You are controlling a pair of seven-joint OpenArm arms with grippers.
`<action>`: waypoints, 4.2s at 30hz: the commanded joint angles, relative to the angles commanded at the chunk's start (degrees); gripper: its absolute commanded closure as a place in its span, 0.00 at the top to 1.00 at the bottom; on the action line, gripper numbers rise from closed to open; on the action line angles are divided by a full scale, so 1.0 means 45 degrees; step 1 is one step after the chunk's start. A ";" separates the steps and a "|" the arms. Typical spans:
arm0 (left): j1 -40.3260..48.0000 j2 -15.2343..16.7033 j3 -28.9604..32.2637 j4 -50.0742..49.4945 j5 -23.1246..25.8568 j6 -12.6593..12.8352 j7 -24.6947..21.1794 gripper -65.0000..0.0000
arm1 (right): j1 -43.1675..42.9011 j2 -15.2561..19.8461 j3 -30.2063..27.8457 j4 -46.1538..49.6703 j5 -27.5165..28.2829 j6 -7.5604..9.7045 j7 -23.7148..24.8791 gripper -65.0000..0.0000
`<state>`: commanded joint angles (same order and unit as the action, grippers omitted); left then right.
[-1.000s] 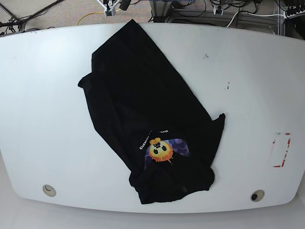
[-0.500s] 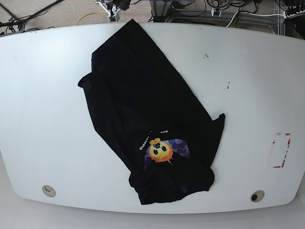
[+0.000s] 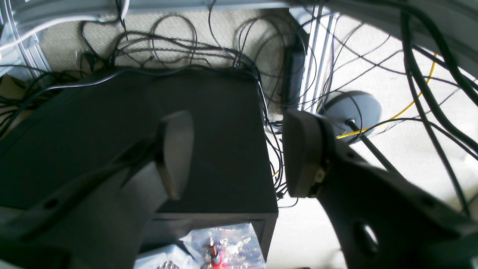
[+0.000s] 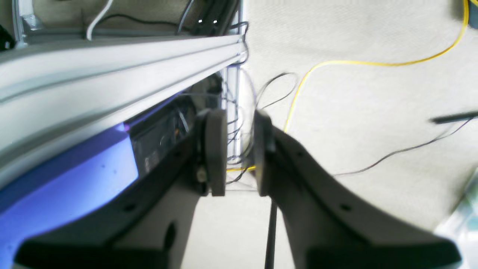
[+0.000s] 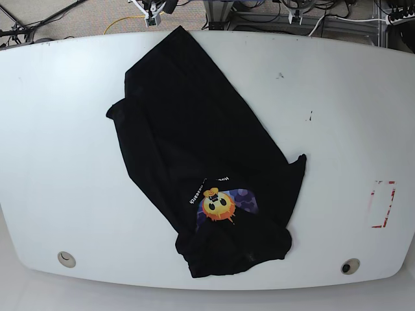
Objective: Fold the T-shirt properly
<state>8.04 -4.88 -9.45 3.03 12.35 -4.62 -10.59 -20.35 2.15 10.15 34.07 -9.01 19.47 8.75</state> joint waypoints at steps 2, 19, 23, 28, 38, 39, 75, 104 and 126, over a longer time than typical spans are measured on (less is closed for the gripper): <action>0.0117 -0.0020 0.0000 0.0000 0.0000 0.0000 -0.0254 0.53 | -0.0352 0.0000 0.0000 0.0488 0.0000 0.0000 0.0000 0.18; 0.5353 0.0430 0.0000 0.8694 0.0000 0.0000 -0.1094 0.53 | -0.3360 -0.0039 0.0000 0.4825 0.0000 0.0000 0.0000 0.18; 0.6857 0.0449 0.0000 1.1370 0.0000 0.0000 -0.1094 0.53 | -0.4298 -0.0039 0.0000 0.6466 0.0000 0.0000 -0.0020 0.18; 0.8557 0.0469 0.0000 1.4105 -0.0020 0.0000 -0.1094 0.53 | -0.5392 -0.0039 -0.0020 0.8830 0.0000 0.0117 -0.1211 0.18; 1.2327 0.0606 -0.0020 2.0044 -0.2579 -0.0020 -0.1094 0.54 | -0.7893 -0.0039 -0.0039 1.2952 0.0020 0.0117 -0.1719 0.18; 1.2601 0.0606 -0.0020 2.0513 -0.2676 -0.0020 -0.1094 0.54 | -0.8127 -0.0039 -0.0039 1.3226 0.0020 0.0117 -0.1719 0.18; 1.1585 -0.2442 0.2950 2.4694 -0.8733 -0.0039 0.1915 0.84 | -0.9905 0.0918 0.3106 1.7817 0.8205 0.0117 -0.1700 0.18; 0.3907 -0.0879 0.5665 2.2662 -1.1038 0.2129 0.9377 0.79 | -0.8381 0.0977 0.3087 1.7817 0.8107 0.0117 -0.1817 0.18; 0.0020 -0.1641 0.7600 1.9438 -1.3812 0.2110 1.1487 0.79 | -0.7619 0.0860 0.3126 1.8012 0.8225 0.0020 -0.3516 0.18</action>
<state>8.13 -12.26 24.75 90.51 -49.80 4.88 41.10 -54.64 6.02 24.22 115.12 28.00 19.56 -7.08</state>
